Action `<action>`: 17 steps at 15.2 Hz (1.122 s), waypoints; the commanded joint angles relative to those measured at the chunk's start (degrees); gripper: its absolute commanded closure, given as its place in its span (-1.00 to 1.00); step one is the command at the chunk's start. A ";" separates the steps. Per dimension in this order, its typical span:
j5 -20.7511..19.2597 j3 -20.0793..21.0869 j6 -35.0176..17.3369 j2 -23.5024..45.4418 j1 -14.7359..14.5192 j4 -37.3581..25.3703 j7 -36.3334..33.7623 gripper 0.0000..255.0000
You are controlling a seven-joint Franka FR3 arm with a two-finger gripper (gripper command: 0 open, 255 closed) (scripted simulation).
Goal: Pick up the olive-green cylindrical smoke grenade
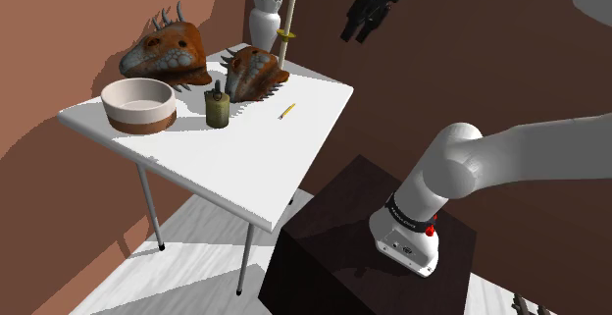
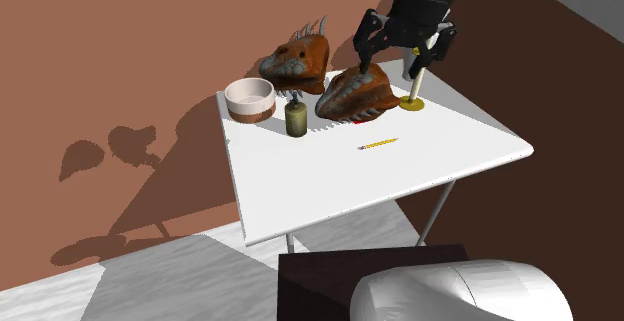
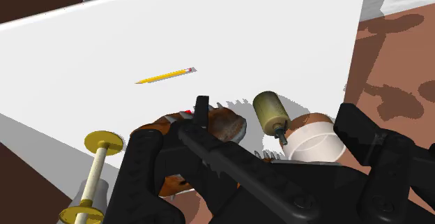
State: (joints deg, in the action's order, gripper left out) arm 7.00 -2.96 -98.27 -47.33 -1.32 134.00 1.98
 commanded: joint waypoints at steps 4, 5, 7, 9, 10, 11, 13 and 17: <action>0.49 2.32 -3.99 5.25 -0.62 -0.45 -1.70 -1.00; 0.59 3.06 -5.26 7.10 -0.81 -0.75 -2.28 -1.00; 0.70 4.53 -7.70 10.92 -1.14 -1.55 -3.46 -1.00; 0.65 5.96 -9.99 14.89 -1.39 -2.64 -4.68 -1.00; 0.57 6.66 -11.07 16.92 -1.49 -3.30 -5.31 -1.00; 0.44 7.35 -12.11 18.99 -1.58 -4.02 -5.96 -1.00; 0.01 8.66 -14.03 23.20 -1.76 -5.67 -7.31 -1.00; -1.47 11.11 -17.24 31.89 -2.03 -9.79 -10.26 -1.00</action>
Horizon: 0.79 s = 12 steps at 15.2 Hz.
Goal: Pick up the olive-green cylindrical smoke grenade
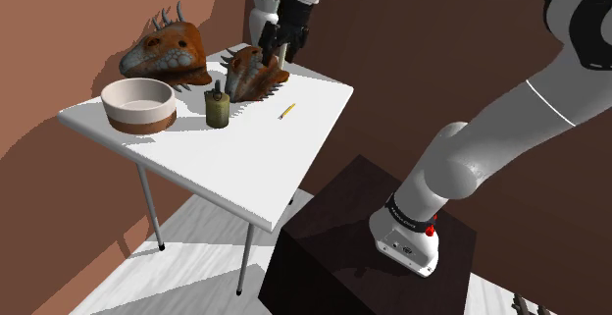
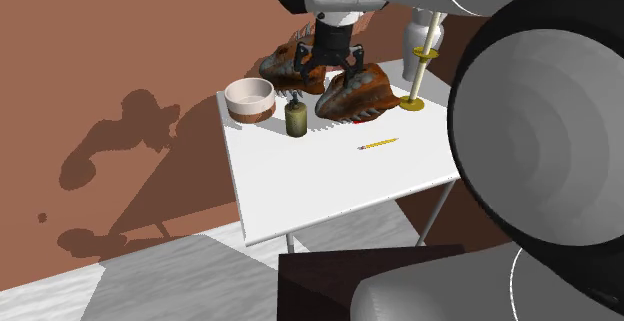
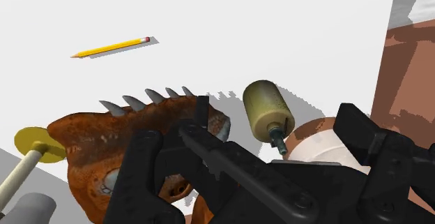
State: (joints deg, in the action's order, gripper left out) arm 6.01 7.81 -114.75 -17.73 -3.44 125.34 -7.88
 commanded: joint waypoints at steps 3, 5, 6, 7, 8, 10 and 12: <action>-2.16 1.91 -2.55 9.02 -0.19 -4.94 -2.83 -1.00; -3.53 2.77 -3.41 13.59 -0.48 -7.82 -4.53 -1.00; -4.28 3.13 -3.73 15.90 -0.68 -9.37 -5.39 -1.00; -5.05 3.43 -3.98 18.23 -0.93 -11.00 -6.24 -1.00; -5.85 3.69 -4.16 20.57 -1.19 -12.69 -7.09 -1.00; -7.47 4.04 -4.30 25.29 -1.87 -16.32 -8.74 -1.00; -9.07 4.20 -4.14 30.07 -2.69 -20.27 -10.28 -1.00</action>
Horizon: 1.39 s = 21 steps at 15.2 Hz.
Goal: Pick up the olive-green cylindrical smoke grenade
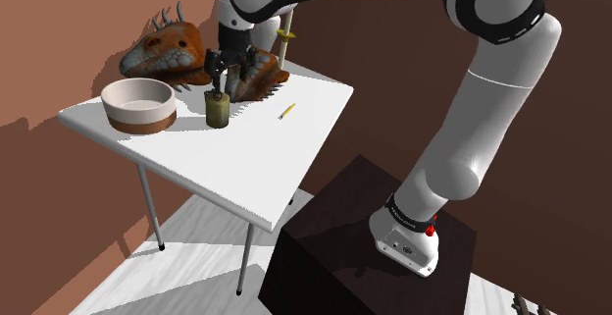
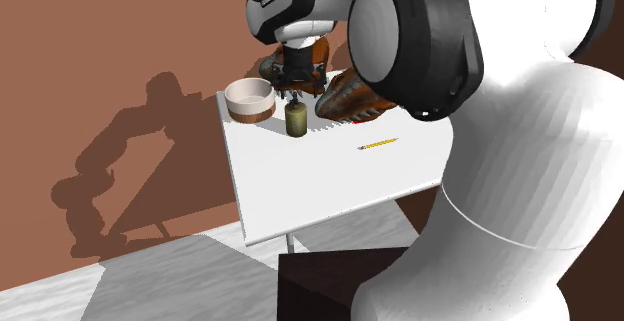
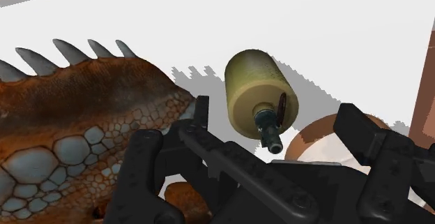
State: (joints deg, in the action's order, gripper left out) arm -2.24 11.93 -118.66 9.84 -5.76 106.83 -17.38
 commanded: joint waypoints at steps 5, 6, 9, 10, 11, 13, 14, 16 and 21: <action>-1.86 -0.05 -2.08 5.83 -0.96 -2.70 -1.69 -1.00; -1.94 -0.07 -2.76 6.12 -0.97 -2.31 -1.75 -1.00; -2.28 -0.19 -5.16 7.26 -1.05 -1.02 -1.98 -1.00; -2.28 -0.19 -5.16 7.26 -1.05 -1.02 -1.98 -1.00; -2.28 -0.19 -5.16 7.25 -1.05 -1.01 -1.98 -1.00; -2.32 -0.18 -5.19 7.36 -1.11 -1.09 -2.06 1.00; -2.32 -0.18 -5.19 7.34 -1.10 -1.07 -2.05 1.00; -2.31 -0.17 -5.24 7.26 -1.10 -0.95 -2.06 1.00; -2.28 -0.19 -5.16 7.25 -1.05 -1.02 -1.98 1.00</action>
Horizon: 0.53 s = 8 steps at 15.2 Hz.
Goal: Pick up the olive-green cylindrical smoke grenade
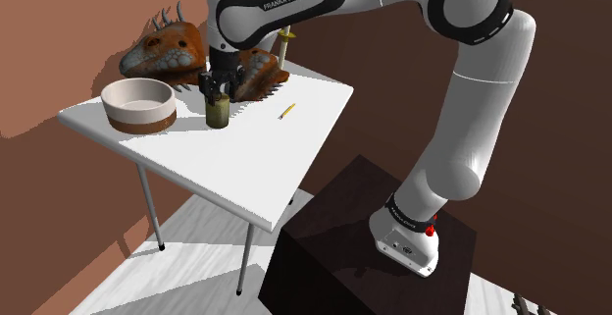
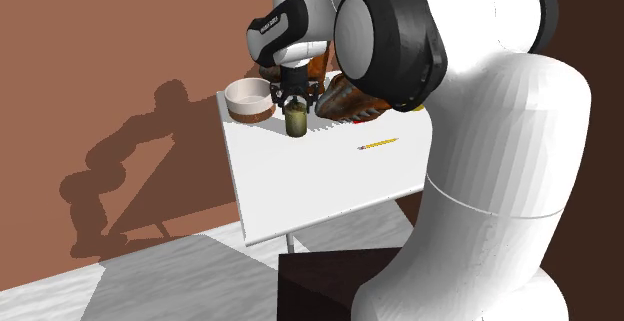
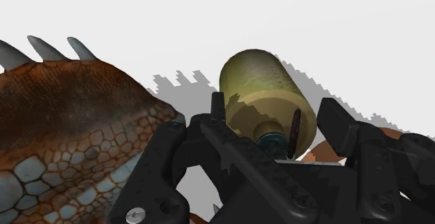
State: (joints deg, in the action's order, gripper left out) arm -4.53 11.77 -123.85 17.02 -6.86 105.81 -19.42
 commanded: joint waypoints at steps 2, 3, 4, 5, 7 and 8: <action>0.21 0.03 1.36 -0.58 0.10 -0.69 0.19 1.00; 0.29 0.06 2.04 -0.88 0.11 -1.07 0.25 1.00; 0.38 0.09 2.72 -1.18 0.13 -1.46 0.32 1.00; 0.47 0.12 3.40 -1.47 0.15 -1.85 0.37 1.00; 0.63 0.17 4.76 -2.01 0.18 -2.69 0.49 1.00; 0.71 0.19 5.45 -2.27 0.19 -3.13 0.54 1.00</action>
State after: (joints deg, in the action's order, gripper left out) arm -3.92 11.95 -118.96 15.11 -6.71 102.90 -18.98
